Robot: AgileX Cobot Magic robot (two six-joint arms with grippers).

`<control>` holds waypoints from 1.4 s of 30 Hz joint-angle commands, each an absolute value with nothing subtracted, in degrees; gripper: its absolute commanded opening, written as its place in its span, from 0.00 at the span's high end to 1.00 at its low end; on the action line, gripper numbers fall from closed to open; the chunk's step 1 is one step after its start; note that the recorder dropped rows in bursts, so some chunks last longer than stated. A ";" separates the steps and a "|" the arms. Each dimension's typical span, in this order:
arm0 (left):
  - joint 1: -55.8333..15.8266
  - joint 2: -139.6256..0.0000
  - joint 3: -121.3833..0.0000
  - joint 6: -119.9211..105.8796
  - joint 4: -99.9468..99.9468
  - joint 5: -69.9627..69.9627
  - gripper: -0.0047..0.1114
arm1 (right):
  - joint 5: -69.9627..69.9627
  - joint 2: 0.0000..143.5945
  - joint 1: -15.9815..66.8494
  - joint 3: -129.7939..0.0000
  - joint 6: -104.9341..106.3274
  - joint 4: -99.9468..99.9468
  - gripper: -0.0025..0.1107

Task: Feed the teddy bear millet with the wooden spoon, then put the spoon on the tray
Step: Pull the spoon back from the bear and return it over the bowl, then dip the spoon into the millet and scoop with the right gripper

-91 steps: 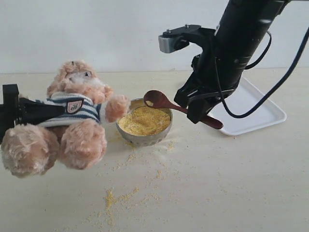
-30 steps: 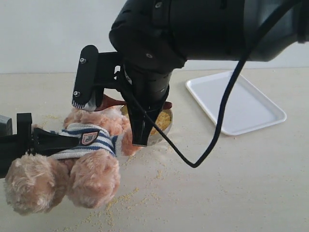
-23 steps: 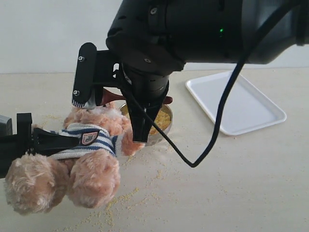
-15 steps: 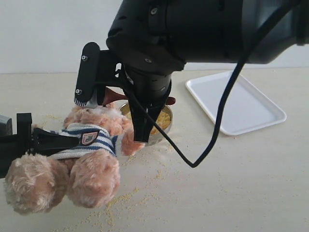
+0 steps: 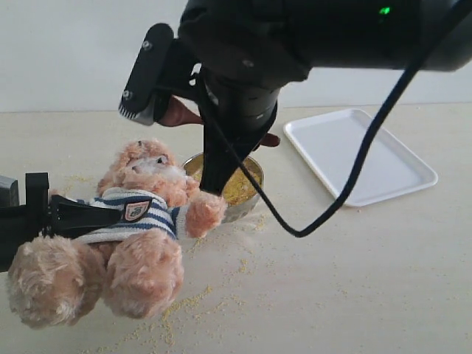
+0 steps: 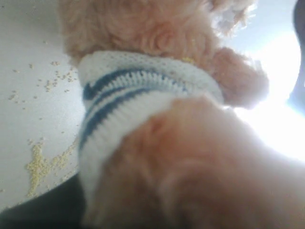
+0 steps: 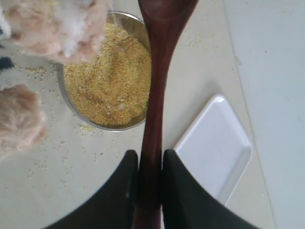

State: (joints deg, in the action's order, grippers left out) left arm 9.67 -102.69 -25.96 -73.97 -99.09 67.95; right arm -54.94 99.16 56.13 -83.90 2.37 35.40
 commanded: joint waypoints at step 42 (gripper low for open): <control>9.44 -102.66 -44.00 -61.58 -99.95 69.96 0.92 | -69.96 111.59 37.21 -97.97 14.00 2.27 0.98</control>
